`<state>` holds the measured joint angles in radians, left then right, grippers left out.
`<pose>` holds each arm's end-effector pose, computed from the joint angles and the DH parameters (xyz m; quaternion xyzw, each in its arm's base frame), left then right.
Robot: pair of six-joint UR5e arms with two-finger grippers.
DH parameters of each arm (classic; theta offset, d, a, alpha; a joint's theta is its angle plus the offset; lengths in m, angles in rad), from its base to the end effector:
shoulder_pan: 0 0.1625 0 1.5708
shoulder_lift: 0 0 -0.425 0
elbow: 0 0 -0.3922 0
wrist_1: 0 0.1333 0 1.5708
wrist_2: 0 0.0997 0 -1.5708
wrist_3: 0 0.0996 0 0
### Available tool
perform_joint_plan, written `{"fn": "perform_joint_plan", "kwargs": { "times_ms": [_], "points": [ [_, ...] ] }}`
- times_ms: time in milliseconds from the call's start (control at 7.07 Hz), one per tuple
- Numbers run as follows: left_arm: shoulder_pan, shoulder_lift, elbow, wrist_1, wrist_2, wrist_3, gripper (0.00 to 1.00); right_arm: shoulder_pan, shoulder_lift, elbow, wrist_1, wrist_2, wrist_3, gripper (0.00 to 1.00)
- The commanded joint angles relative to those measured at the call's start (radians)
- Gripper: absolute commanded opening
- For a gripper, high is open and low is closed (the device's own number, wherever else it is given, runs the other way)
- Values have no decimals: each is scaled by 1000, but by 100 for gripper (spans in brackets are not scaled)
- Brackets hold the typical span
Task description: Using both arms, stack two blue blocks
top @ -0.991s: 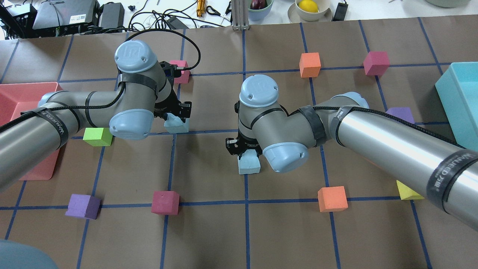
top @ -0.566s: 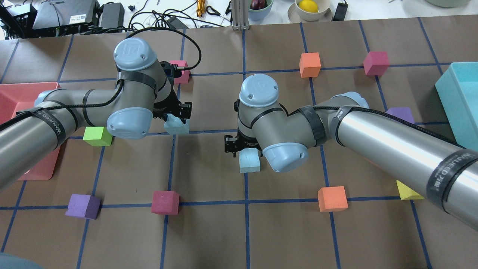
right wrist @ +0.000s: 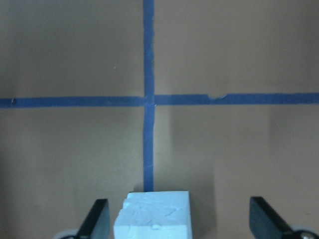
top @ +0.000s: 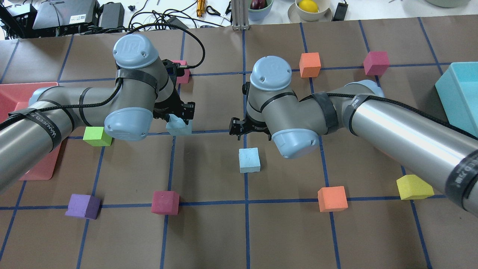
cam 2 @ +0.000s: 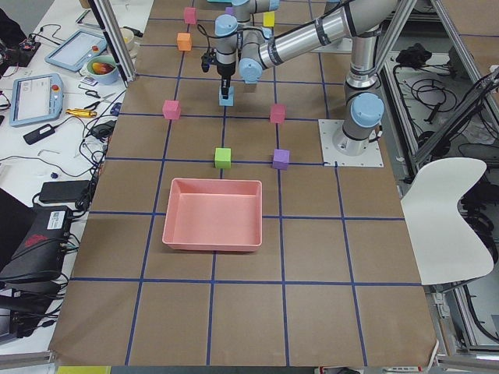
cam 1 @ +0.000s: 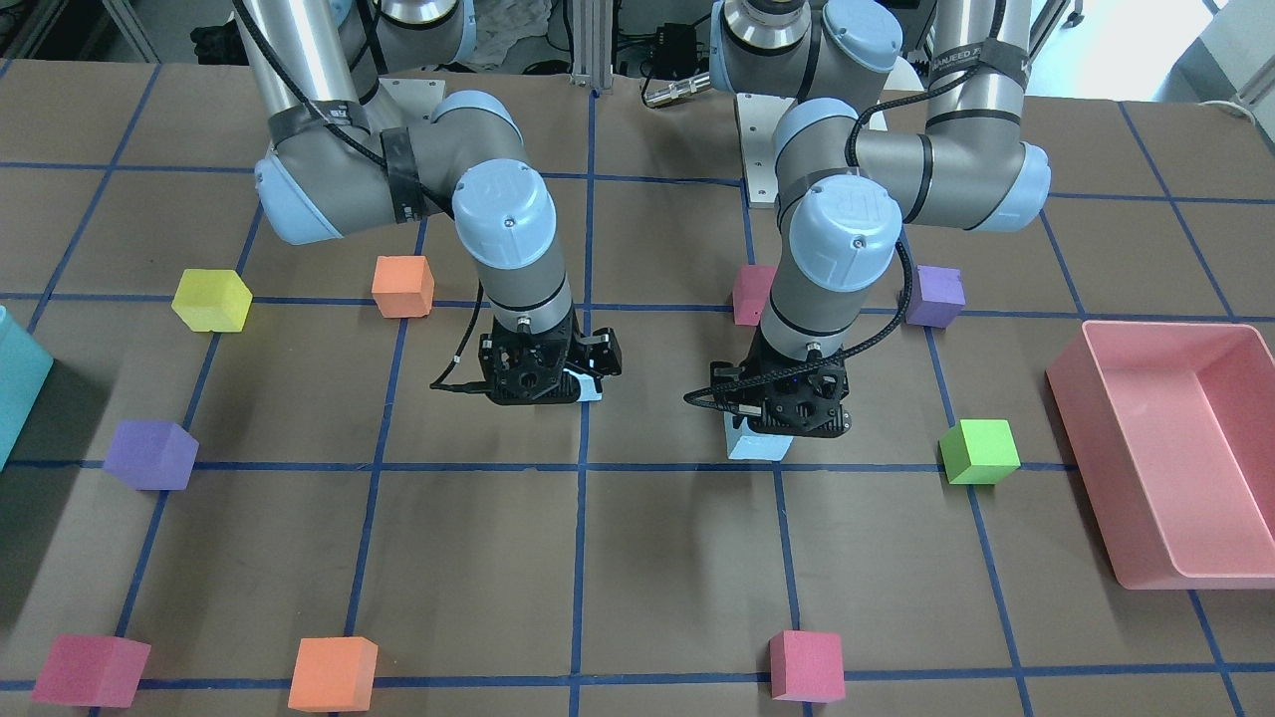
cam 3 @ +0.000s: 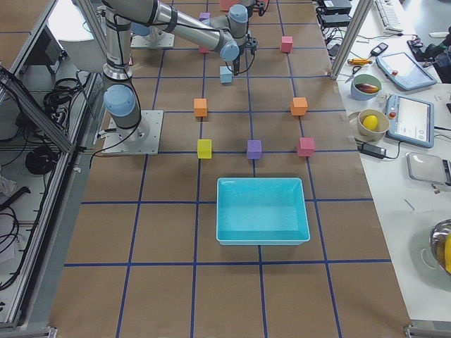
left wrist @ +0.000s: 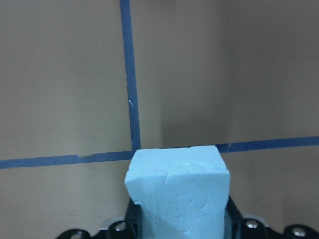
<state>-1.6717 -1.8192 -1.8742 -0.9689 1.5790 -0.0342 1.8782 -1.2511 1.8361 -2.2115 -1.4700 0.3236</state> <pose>-0.1865 -0.5269 0.2744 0.0332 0.9991 -0.0253 0.0024 0.3077 -0.4957 0.2560 0.0067 0.9983 -0.0108 0.0565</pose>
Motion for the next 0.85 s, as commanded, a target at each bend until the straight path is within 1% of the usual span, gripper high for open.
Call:
{"fn": "perform_joint_plan", "kwargs": {
  "times_ms": [0,142,283,425,566,708],
  "points": [
    [-63,20,0,-8,-4,-77,7,-164,-95,-72,190,-4,-151,100],
    [-119,24,1,-16,-13,-143,8,-212,-132,-125,278,-27,-223,100],
    [-190,18,6,-16,-7,-204,8,-215,-172,-193,373,-126,-247,100],
    [-254,0,47,-20,-13,-302,8,-226,-204,-251,454,-144,-247,100],
    [-314,-6,122,-133,-13,-356,8,-264,-205,-294,525,-138,-259,100],
    [-348,-9,166,-201,-16,-440,8,-316,-200,-296,530,-127,-271,100]
  ]
}}
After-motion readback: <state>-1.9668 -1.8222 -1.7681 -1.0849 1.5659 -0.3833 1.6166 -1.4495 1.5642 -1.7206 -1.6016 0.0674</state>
